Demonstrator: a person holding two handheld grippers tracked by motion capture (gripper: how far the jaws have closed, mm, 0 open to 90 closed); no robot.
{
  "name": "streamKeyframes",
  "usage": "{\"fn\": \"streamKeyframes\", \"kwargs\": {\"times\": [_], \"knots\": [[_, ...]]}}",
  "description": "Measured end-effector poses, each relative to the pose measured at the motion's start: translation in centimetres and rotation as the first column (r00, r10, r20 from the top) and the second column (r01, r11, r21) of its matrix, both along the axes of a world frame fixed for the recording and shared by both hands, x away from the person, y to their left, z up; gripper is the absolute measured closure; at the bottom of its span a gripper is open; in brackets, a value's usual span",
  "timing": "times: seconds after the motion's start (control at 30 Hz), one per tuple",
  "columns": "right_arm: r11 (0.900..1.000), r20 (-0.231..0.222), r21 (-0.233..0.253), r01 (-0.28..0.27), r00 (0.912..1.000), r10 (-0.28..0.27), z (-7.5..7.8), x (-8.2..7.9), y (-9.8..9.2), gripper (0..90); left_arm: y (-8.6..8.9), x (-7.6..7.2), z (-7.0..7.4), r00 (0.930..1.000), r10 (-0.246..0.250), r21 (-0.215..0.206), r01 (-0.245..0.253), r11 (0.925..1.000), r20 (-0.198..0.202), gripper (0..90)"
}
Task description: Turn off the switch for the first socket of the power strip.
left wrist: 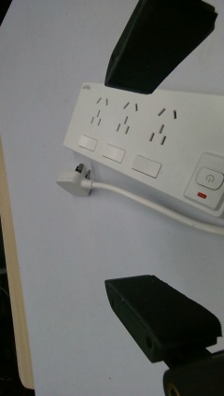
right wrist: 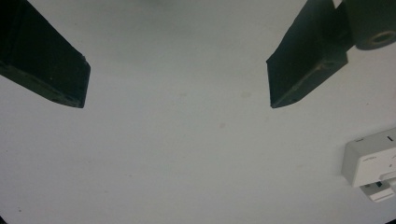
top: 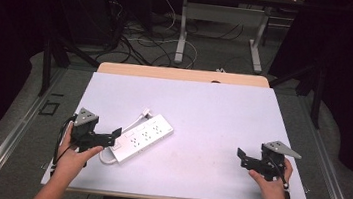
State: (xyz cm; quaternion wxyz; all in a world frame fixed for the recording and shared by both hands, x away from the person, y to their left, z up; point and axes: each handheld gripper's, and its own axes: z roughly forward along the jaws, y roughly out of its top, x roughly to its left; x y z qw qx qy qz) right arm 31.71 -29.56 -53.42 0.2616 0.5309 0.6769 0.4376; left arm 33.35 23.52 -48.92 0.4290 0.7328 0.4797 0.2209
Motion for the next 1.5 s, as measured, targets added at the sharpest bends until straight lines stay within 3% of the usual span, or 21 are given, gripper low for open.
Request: {"fn": "streamKeyframes", "kwargs": {"times": [0.33, 0.43, 0.67, 0.77, 0.97, 1.03, 1.27, 1.43, 1.5], "knots": [[1.000, -0.011, 0.006, -0.004, 0.9999, 0.004, -0.1, 0.0, 0.0, 6.4, -0.5, 1.1, 1.4, 0.9995, -0.013, 0.021, 0.014, 0.9997, -0.029, 11.2], [1.000, -0.017, -0.001, -0.008, 0.9998, 0.008, -0.1, 0.0, 0.0, 6.4, -0.6, 1.2, 1.4, 0.9995, -0.010, 0.010, 0.011, 0.9999, -0.031, 15.9], [1.000, -0.014, 0.007, -0.012, 0.9998, 0.012, -0.2, 0.1, 0.0, 6.6, -0.3, 1.7, 1.9, 0.9967, -0.031, 0.001, 0.031, 0.9995, -0.076, 16.0], [1.000, -0.013, 0.006, -0.017, 0.9998, 0.017, -0.2, 0.1, 0.0, 6.8, -0.2, 1.9, 2.1, 0.9965, -0.032, 0.004, 0.033, 0.9995, -0.077, 16.5], [1.000, -0.032, 0.003, -0.021, 0.9992, 0.021, -0.2, 0.0, 0.0, 8.8, -0.2, 2.2, 2.3, 0.9920, -0.053, 0.032, 0.057, 0.9978, -0.114, 20.2], [1.000, -0.029, 0.008, -0.023, 0.9993, 0.023, -0.2, 0.1, 0.0, 9.1, -0.4, 2.2, 2.3, 0.9903, -0.053, 0.015, 0.055, 0.9984, -0.128, 20.6], [1.000, -0.030, 0.008, -0.021, 0.9993, 0.021, -0.2, 0.0, 0.0, 9.7, -0.6, 2.5, 2.2, 0.9876, -0.078, 0.062, 0.087, 0.9943, -0.137, 22.0], [1.000, -0.025, 0.014, -0.020, 0.9995, 0.020, -0.3, 0.1, 0.1, 10.0, -0.8, 2.7, 2.2, 0.9861, -0.087, 0.069, 0.097, 0.9929, -0.141, 24.1], [1.000, -0.025, 0.015, -0.020, 0.9995, 0.021, -0.3, 0.1, 0.1, 10.1, -1.0, 2.8, 2.0, 0.9827, -0.099, 0.084, 0.113, 0.9900, -0.156, 24.1]]}}
